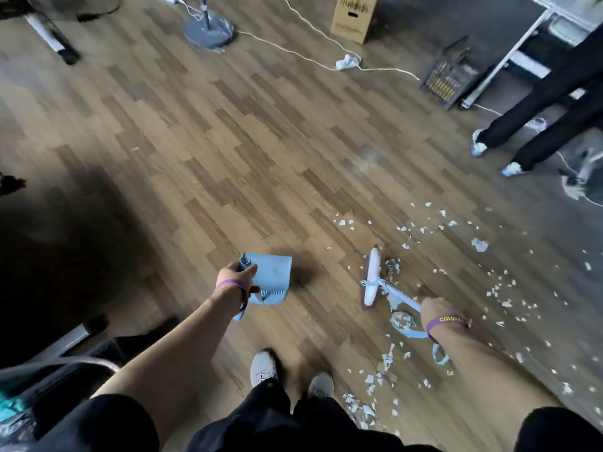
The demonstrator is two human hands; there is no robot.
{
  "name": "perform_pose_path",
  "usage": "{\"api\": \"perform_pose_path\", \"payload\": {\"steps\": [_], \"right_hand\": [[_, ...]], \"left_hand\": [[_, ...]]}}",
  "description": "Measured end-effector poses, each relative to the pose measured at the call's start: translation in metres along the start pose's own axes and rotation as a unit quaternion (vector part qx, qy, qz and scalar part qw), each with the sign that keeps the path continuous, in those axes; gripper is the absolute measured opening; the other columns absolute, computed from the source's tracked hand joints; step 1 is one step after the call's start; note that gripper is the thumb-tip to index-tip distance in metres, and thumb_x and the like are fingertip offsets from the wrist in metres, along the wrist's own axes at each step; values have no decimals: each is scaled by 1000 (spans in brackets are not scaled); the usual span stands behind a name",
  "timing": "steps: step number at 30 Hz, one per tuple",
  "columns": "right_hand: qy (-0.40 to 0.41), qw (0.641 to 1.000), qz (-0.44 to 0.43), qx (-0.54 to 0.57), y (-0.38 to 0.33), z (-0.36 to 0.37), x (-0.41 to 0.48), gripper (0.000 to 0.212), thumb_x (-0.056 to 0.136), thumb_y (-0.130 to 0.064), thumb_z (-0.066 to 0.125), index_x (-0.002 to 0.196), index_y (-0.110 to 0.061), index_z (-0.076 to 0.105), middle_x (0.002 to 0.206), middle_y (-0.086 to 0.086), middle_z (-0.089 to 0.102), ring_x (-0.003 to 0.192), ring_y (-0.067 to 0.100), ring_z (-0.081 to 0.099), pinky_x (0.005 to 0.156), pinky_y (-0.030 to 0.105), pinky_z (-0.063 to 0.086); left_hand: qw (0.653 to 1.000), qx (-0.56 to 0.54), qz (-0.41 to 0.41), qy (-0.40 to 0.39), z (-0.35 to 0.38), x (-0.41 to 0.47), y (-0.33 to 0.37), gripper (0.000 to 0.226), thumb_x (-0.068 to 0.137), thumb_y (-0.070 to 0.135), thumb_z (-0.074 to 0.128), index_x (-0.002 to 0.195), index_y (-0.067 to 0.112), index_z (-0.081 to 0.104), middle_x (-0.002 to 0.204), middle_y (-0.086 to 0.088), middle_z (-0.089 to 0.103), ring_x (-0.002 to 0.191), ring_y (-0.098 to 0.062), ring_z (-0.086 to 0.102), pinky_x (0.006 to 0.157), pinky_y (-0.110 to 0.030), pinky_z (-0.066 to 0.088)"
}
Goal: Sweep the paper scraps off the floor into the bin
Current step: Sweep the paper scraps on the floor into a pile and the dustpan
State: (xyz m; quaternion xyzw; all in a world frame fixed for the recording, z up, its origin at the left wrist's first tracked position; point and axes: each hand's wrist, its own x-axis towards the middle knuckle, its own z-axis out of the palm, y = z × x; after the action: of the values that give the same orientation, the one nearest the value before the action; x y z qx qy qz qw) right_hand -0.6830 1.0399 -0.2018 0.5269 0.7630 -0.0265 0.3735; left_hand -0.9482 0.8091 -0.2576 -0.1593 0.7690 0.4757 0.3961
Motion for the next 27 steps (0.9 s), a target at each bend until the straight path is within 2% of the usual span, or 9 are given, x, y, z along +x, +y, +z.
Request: {"api": "perform_pose_path", "payload": {"steps": [2, 4, 10, 14, 16, 18, 21, 25, 27], "right_hand": [[8, 1000, 2, 5, 7, -12, -8, 33, 93, -15, 53, 124, -11, 60, 125, 13, 62, 116, 30, 60, 93, 37, 50], [37, 999, -9, -5, 12, -17, -2, 33, 95, -10, 45, 125, -10, 58, 124, 12, 63, 115, 29, 60, 92, 36, 49], [44, 997, -54, 15, -13, -41, 12, 29, 91, -18, 52, 118, -21, 65, 115, 1, 68, 107, 22, 65, 80, 28, 47], [59, 992, -108, 16, -33, -58, 36, 34, 93, -13, 45, 123, -19, 62, 121, 5, 65, 112, 26, 62, 88, 33, 48], [62, 989, -130, 19, -41, -67, 56, 37, 94, -12, 43, 125, -20, 61, 122, 5, 64, 114, 26, 61, 90, 33, 47], [60, 987, -146, 38, -49, -78, 81, 37, 94, -12, 42, 124, -20, 61, 122, 5, 64, 113, 26, 61, 90, 32, 47], [53, 984, -156, 63, -56, -99, 128, 34, 95, -15, 43, 122, -19, 62, 121, 6, 65, 112, 26, 62, 90, 31, 47], [22, 983, -161, 86, -51, -130, 200, 33, 95, -17, 45, 123, -17, 62, 123, 5, 64, 113, 26, 61, 90, 32, 47], [-2, 983, -160, 90, -40, -139, 230, 33, 94, -17, 46, 125, -16, 60, 125, 6, 63, 115, 26, 60, 91, 33, 47]], "left_hand": [[1000, 12, 9, -24, 14, 1, 7, 20, 87, 16, 59, 106, 13, 64, 90, -2, 62, 54, -16, 62, 41, -15, 37], [999, 13, -2, -42, 26, -2, 16, 21, 87, 14, 61, 107, 11, 64, 91, -2, 63, 58, -17, 64, 43, -17, 39], [998, 43, 15, -48, 48, 3, 45, 18, 87, 17, 62, 105, 12, 64, 88, -1, 63, 60, -20, 65, 45, -18, 39], [995, 75, 61, -20, 58, 10, 64, 17, 87, 17, 63, 99, 5, 64, 78, -2, 62, 53, -21, 64, 49, -19, 38], [993, 82, 81, -3, 68, 14, 75, 10, 88, 17, 62, 94, 9, 63, 79, -4, 61, 40, -13, 63, 43, -17, 35], [993, 82, 85, 13, 80, 23, 89, 8, 88, 18, 61, 92, 12, 64, 82, -6, 63, 33, -5, 59, 45, -18, 34], [992, 88, 86, 22, 101, 39, 116, 9, 88, 18, 61, 94, 11, 65, 83, -4, 62, 35, -5, 60, 46, -18, 36], [994, 64, 79, 50, 141, 59, 155, 5, 86, 14, 65, 91, 14, 65, 85, -4, 64, 38, -9, 62, 58, -24, 42], [993, 65, 70, 62, 165, 69, 176, 9, 87, 13, 64, 95, 14, 64, 90, -5, 64, 38, -10, 62, 56, -24, 41]]}}
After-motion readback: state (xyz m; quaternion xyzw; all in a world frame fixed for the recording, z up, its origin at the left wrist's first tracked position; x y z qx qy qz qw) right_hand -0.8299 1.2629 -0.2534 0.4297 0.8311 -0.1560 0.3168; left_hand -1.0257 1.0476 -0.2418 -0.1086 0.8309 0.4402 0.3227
